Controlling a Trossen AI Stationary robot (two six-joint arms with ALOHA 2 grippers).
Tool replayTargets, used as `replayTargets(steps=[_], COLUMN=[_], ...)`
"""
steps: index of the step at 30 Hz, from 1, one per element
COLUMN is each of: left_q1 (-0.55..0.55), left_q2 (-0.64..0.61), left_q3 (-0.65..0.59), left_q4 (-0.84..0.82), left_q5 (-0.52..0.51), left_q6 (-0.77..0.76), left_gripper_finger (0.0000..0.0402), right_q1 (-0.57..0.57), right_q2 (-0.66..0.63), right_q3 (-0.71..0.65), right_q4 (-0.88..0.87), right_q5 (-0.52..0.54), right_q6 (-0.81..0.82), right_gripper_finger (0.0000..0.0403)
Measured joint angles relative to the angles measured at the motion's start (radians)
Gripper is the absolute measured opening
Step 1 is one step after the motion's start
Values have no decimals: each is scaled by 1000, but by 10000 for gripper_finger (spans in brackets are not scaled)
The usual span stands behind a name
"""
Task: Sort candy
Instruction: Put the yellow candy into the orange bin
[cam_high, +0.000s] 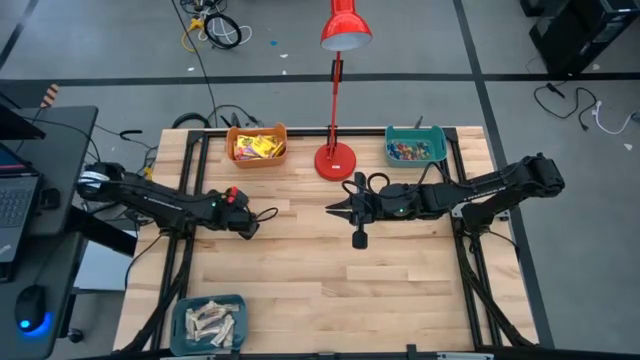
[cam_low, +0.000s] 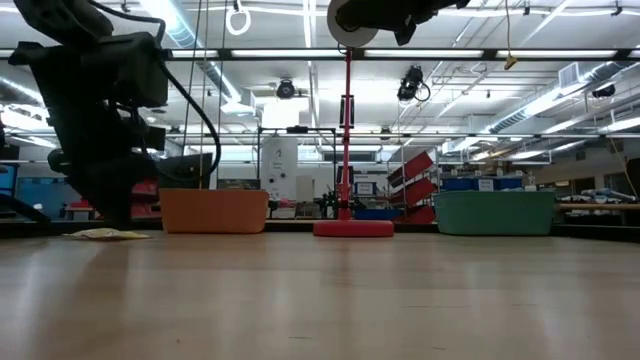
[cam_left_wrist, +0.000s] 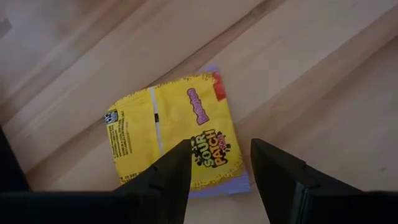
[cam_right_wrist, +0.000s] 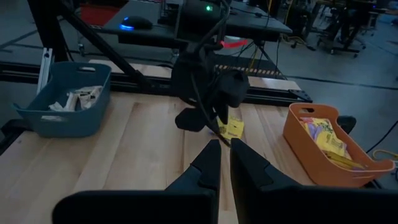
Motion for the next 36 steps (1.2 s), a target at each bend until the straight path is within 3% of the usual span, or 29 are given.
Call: replayTargets(steps=[14, 19, 28, 36], left_q1=[0, 0, 0, -2], left_q2=[99, 99, 99, 99], left_q3=[1, 1, 1, 17], left_q4=[35, 35, 43, 42], left_q5=[-18, -18, -17, -4], left_q6=[7, 8, 8, 61], left_gripper_finger=[162, 123, 8, 2], right_q1=[0, 0, 0, 0], right_q2=[0, 0, 0, 0], right_q3=[0, 0, 0, 0], right_q4=[0, -1, -2, -7], right_q5=[0, 0, 0, 0], right_q6=[0, 0, 0, 0], right_gripper_finger=[23, 23, 23, 23])
